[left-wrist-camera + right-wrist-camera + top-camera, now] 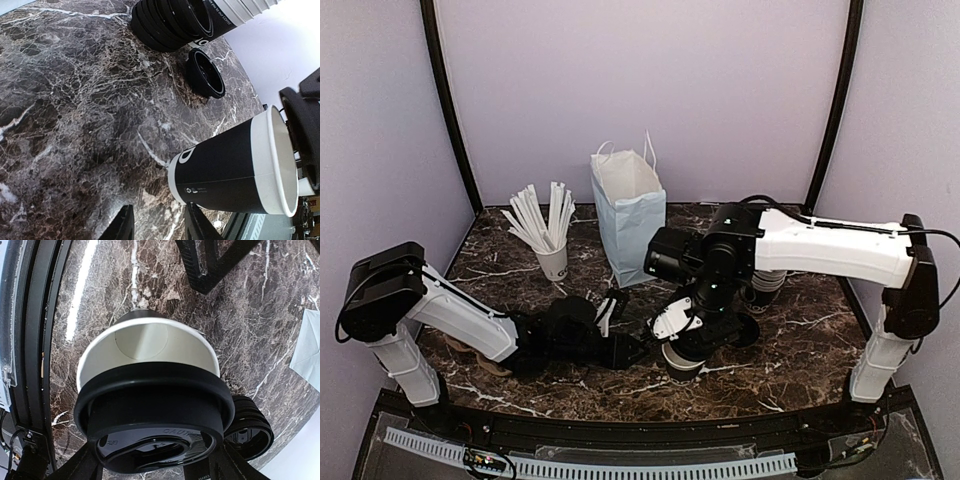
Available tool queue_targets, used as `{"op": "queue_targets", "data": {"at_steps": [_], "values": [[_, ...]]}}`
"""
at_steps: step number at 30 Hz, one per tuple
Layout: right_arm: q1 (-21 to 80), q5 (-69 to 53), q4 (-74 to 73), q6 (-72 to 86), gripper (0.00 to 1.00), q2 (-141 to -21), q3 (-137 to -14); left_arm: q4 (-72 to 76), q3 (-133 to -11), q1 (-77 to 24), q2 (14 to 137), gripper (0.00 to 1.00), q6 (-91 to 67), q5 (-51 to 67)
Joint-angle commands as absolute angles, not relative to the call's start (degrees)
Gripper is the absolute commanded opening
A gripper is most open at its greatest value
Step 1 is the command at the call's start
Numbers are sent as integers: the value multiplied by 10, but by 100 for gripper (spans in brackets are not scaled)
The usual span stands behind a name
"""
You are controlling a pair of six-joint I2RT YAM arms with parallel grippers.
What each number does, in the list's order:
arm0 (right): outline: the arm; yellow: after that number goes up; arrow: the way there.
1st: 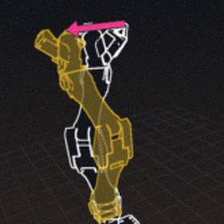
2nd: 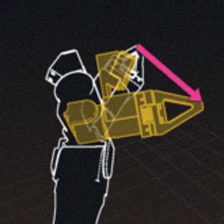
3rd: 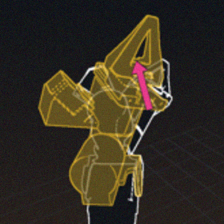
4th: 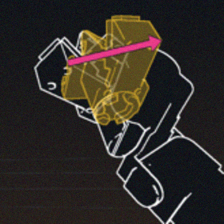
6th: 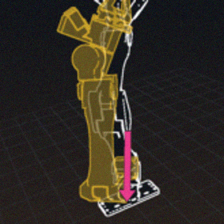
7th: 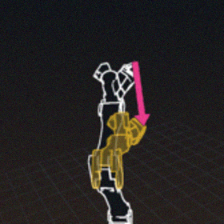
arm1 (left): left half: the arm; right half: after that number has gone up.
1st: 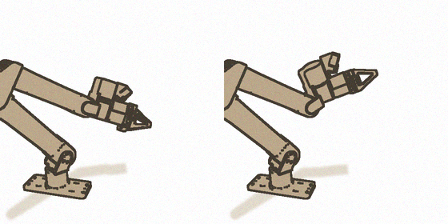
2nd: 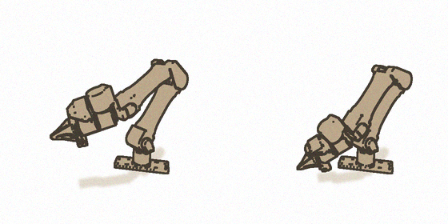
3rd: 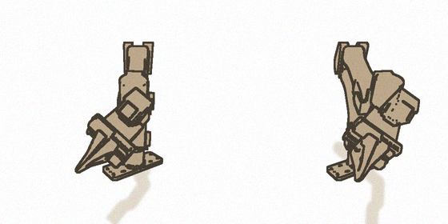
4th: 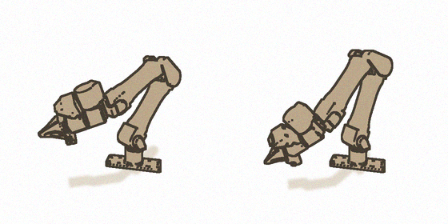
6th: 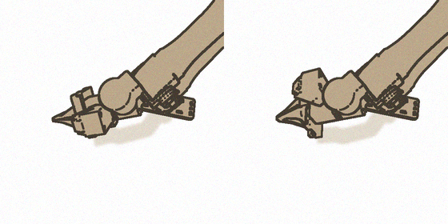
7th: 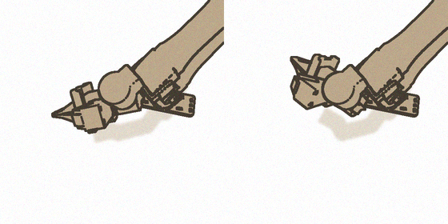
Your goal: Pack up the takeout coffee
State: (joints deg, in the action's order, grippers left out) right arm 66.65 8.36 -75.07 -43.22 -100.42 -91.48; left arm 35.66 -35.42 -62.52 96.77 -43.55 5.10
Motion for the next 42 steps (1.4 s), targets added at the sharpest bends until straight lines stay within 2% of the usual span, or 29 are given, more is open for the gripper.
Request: {"op": "queue_targets", "data": {"at_steps": [1,16,24,27,38,42], "values": [[672,75,-758,-428,68,-1025,-926,390,-351,-627,968,36,-442,66],[675,68,-755,-424,70,-1046,-955,419,-344,-627,982,36,-452,84],[679,58,-756,-420,75,-1056,-973,448,-358,-628,1014,36,-461,100],[680,49,-757,-417,86,-1053,-980,457,-358,-628,1018,36,-464,102],[677,37,-752,-414,86,-1015,-981,459,-339,-628,1002,35,-465,90],[648,6,-754,-411,85,-975,-976,432,-327,-628,973,35,-463,82]]}}
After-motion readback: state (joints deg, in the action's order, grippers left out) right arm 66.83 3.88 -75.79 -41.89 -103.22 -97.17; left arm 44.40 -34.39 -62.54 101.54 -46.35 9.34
